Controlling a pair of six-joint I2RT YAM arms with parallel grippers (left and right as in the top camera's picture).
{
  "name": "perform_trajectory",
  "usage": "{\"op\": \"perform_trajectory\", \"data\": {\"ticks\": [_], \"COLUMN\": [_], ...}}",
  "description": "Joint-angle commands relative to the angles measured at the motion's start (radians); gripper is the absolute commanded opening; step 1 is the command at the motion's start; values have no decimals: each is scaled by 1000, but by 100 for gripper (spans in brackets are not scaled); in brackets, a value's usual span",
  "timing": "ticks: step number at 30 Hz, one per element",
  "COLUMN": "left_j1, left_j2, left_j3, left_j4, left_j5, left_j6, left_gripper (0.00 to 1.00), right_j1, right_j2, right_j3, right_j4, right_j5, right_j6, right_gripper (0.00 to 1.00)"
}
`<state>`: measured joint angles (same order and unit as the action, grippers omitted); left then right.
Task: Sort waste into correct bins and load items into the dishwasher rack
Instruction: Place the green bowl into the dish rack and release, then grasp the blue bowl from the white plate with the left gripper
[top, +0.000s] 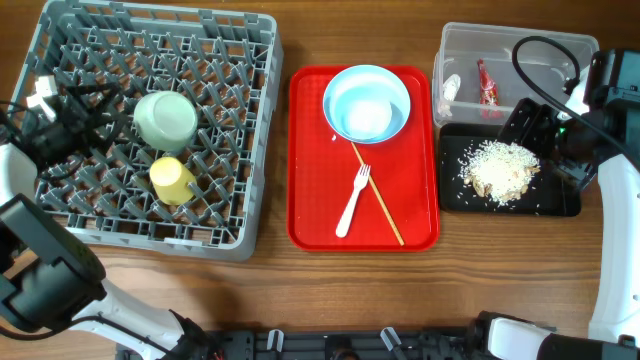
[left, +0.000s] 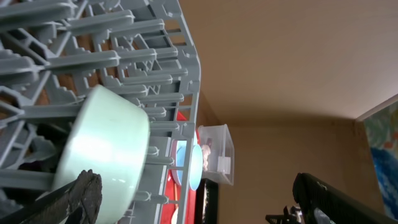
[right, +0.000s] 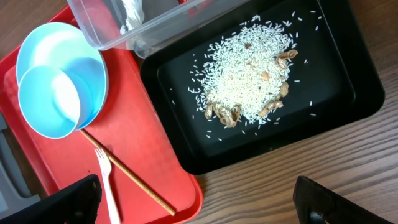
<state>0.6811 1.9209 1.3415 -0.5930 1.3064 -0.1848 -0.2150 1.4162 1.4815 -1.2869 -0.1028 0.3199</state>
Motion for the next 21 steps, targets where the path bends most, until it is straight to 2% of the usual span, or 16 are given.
{"op": "perform_trajectory", "data": {"ticks": [1,8,10,13,14,16,17,21], "left_j1": [-14,-210,-325,-465,-546,-623,-703,-890], "left_j2": [-45,-239,-292,-300,-300,-300,-300,-299], "left_j3": [12,30,64,142,179,206,224,229], "left_j4": [-10,25,59,69,69,69,65,2], "left_j5": [-25,-248,-400,-470,-546,-632,-775,-1074], "left_j6": [12,-5,-131,-196,-217,-217,-211,-127], "left_gripper": [100,100,100,100,100,100,100,100], "right_j1": [-2,-2,-2,-2,-2,-2,-2,-2], "right_j2": [-4,-4,-4,-4,-4,-4,-4,-4], "right_j3": [-3,-3,-3,-3,-3,-3,-3,-3], "right_j4": [-1,-1,-2,-6,-7,-8,-9,-11], "right_j5": [17,18,17,17,17,17,17,18], "right_j6": [-6,-6,-7,-7,-7,-7,-7,-6], "right_gripper": [100,100,100,100,100,100,100,100]}}
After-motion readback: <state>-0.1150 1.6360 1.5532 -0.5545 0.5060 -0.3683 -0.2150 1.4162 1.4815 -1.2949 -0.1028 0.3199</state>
